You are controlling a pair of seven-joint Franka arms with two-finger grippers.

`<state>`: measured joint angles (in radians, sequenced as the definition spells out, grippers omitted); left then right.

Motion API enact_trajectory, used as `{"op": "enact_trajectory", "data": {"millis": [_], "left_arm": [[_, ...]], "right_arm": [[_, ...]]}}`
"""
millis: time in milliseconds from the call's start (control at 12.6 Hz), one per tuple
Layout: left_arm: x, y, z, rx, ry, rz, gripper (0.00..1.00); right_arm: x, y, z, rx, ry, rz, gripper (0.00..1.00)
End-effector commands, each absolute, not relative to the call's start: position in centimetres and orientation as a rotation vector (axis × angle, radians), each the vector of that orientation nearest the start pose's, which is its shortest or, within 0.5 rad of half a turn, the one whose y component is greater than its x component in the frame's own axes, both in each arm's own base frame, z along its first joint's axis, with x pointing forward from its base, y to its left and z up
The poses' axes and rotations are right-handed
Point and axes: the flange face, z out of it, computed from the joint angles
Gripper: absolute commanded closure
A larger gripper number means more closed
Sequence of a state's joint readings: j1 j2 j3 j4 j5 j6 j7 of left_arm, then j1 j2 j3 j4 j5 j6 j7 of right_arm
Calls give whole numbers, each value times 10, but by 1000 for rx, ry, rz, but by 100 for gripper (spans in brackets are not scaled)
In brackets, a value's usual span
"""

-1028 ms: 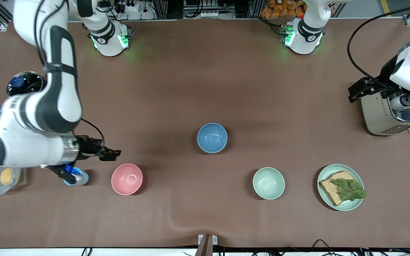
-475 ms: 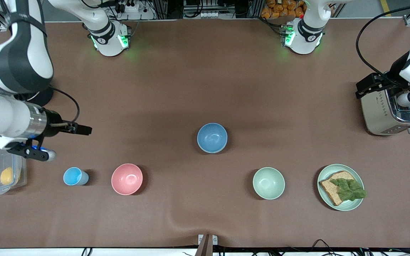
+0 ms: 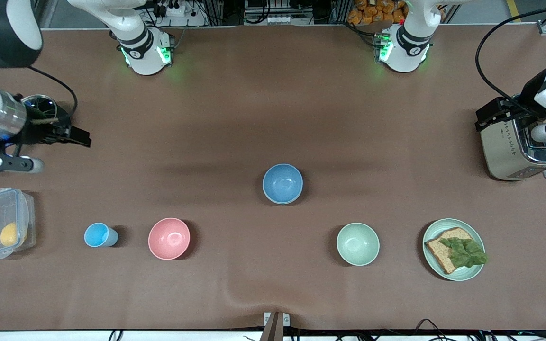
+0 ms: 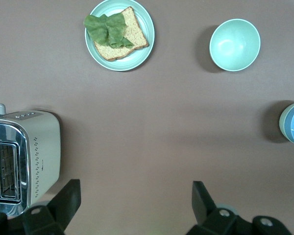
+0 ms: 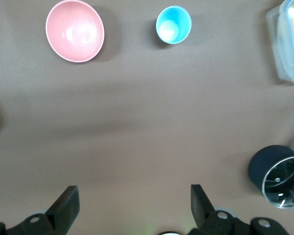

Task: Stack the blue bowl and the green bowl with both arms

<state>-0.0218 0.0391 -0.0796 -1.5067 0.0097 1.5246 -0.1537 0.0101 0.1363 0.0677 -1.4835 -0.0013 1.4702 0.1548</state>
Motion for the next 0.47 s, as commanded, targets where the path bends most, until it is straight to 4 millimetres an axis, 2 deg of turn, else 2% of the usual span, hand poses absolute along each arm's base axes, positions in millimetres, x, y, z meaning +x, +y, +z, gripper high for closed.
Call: {"op": "enact_trajectory", "data": {"millis": [0, 395], "left_arm": [[557, -54, 630, -3138, -60, 50, 0], [557, -53, 630, -3138, -58, 50, 0]], "right_arm": [[573, 30, 587, -3164, 99, 142, 0], [568, 19, 584, -3166, 87, 70, 0]]}}
